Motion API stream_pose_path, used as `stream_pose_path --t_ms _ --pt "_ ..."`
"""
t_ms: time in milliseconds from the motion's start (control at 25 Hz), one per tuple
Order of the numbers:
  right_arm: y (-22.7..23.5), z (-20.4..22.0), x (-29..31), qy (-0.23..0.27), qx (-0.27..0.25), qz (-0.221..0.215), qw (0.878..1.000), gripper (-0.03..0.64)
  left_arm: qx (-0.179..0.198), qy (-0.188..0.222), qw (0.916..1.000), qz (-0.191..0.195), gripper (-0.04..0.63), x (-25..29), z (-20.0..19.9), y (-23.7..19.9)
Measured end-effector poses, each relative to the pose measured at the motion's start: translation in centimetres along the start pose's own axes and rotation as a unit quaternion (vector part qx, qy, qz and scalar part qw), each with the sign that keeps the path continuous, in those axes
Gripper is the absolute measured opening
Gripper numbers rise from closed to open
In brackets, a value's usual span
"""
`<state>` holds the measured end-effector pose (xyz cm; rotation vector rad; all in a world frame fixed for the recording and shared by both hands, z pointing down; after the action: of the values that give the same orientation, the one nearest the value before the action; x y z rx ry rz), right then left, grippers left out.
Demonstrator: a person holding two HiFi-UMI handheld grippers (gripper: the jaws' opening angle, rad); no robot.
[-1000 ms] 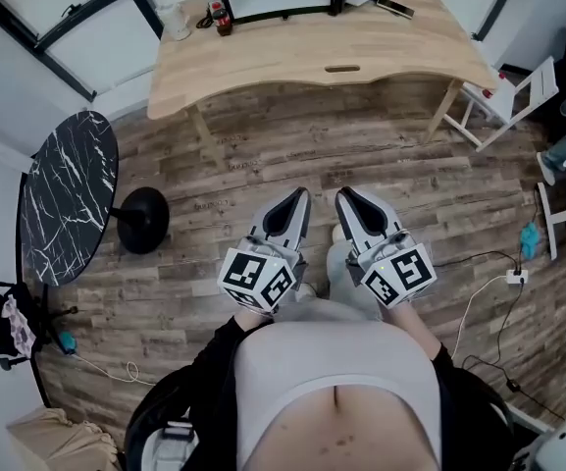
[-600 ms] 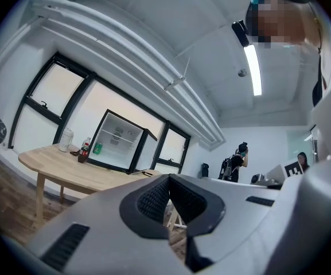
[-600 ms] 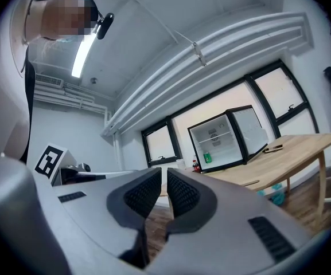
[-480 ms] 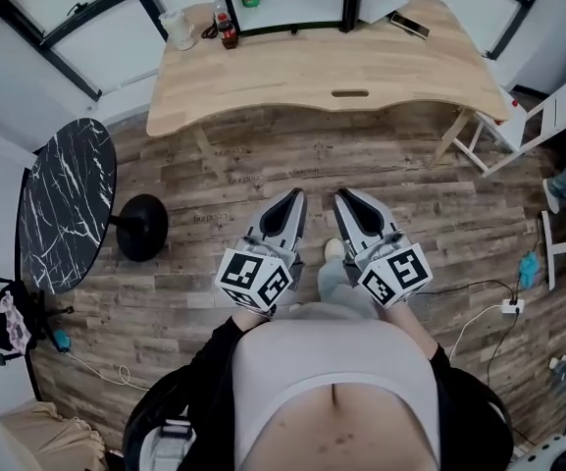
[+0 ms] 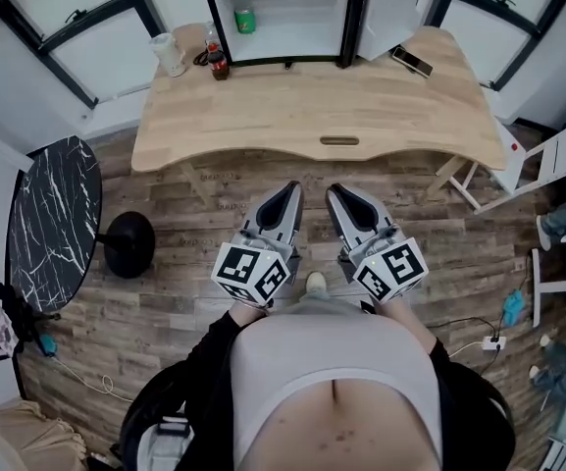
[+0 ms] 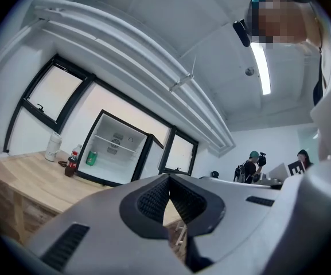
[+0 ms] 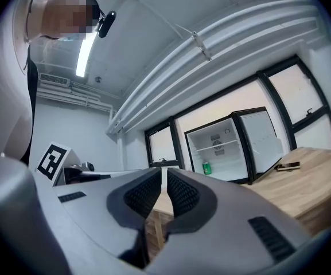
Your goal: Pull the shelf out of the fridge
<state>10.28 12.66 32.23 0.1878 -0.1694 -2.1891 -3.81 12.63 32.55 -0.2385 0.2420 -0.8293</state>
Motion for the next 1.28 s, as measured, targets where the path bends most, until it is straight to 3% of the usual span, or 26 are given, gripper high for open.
stream_pose_path --t_ms 280,680,1280 --pt "4.1 -0.3 3.1 -0.008 0.013 -0.009 1.000 0.049 -0.004 -0.001 0.9998 -0.018 0.006 4.0 0.2 -1.8" --pt "5.4 0.4 5.5 -0.013 0.035 -0.012 0.999 0.049 -0.001 -0.016 0.9997 -0.018 0.006 5.7 0.4 -3.5" --pt "7.0 2.1 7.1 -0.037 0.044 -0.045 0.997 0.049 -0.016 -0.013 0.9982 -0.056 0.006 6.3 2.2 -4.9"
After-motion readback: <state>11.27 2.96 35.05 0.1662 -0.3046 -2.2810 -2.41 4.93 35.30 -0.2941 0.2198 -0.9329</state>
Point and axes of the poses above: the fingertips, and each gripper's own axes: x forward along the fingers, y to its right, z out of its underside, the point moved 6 cm from there along -x, backward along the fingers, and after that the axes turned 9 degrees about z, right-handed, at the moved point
